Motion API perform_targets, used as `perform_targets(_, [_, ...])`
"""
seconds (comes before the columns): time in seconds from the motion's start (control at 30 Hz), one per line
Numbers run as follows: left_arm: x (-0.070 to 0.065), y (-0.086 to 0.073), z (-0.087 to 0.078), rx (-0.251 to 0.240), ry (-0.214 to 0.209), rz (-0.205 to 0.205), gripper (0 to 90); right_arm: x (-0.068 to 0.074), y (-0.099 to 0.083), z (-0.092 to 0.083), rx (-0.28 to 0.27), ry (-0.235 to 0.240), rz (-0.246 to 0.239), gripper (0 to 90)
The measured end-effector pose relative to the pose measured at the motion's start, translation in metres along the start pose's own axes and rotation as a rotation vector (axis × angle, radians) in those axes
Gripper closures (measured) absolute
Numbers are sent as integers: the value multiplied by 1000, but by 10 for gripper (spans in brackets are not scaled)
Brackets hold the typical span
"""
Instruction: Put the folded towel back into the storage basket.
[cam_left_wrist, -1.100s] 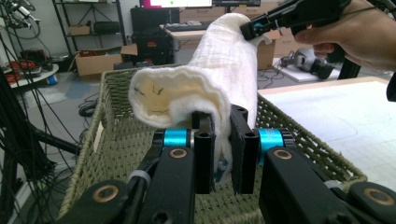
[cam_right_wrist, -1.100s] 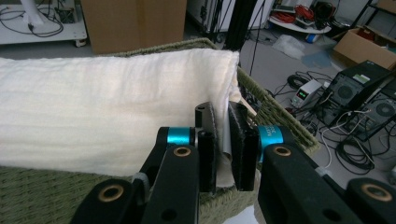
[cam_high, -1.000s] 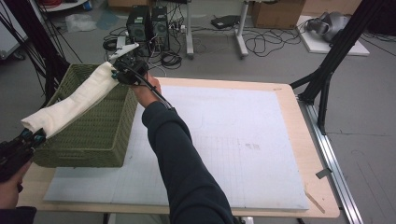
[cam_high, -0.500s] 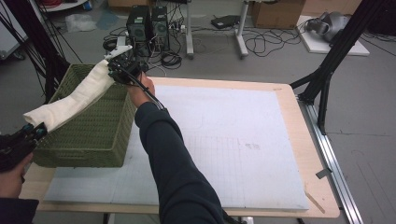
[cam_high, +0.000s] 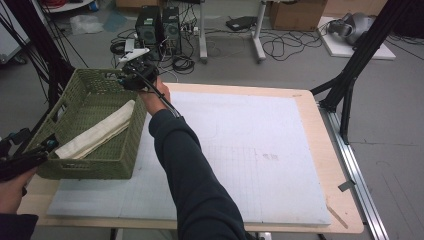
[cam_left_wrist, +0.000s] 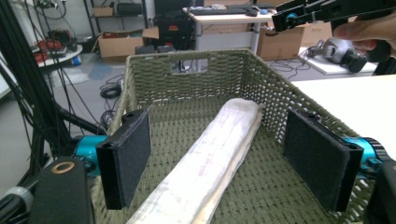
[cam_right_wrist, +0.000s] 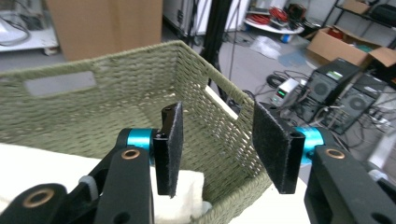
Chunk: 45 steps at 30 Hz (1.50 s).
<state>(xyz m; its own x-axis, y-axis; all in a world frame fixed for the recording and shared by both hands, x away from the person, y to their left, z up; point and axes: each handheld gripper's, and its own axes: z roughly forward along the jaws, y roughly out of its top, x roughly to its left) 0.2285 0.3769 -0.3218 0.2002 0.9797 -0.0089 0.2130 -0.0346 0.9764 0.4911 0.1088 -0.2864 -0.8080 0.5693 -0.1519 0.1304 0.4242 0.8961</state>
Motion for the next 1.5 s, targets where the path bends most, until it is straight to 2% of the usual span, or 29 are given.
perform_targets(0.07, [-3,0,0,-7,-15,-2,229,-2,-1,-9,-5,31,19,476])
perform_targets(0.13, [-6,0,-1,-12,-36,-13,192,-5,-2,-17,-18,86,41,442])
perform_targets(0.2, [-8,-1,-1,-20,-61,-27,191,-6,-5,-25,-20,136,55,397])
perform_targets(0.27, [-11,-2,0,-23,-76,-42,191,-6,-8,-34,-17,149,45,344])
perform_targets(0.37, [-16,-2,3,-31,-107,-66,192,-8,-14,-48,-14,185,71,262])
perform_targets(0.53, [-33,0,11,-51,-174,-72,193,-15,-28,-77,-27,205,72,208])
perform_targets(0.77, [-61,3,28,-42,-244,-57,197,-31,-59,-117,-19,162,110,145])
perform_targets(0.97, [-88,2,43,-26,-312,-36,199,-47,-89,-150,7,114,125,120])
perform_targets(1.03, [-97,3,47,-27,-337,-32,198,-50,-97,-162,7,98,116,120])
perform_targets(1.2, [-117,2,57,-27,-393,-24,198,-55,-120,-191,28,64,100,107])
perform_targets(1.27, [-126,1,61,-28,-417,-19,198,-57,-128,-203,53,63,108,96])
perform_targets(1.37, [-138,-2,68,-28,-449,-11,199,-57,-144,-224,39,29,99,96])
perform_targets(1.5, [-153,-8,77,-18,-483,-3,199,-58,-169,-252,30,-23,131,96])
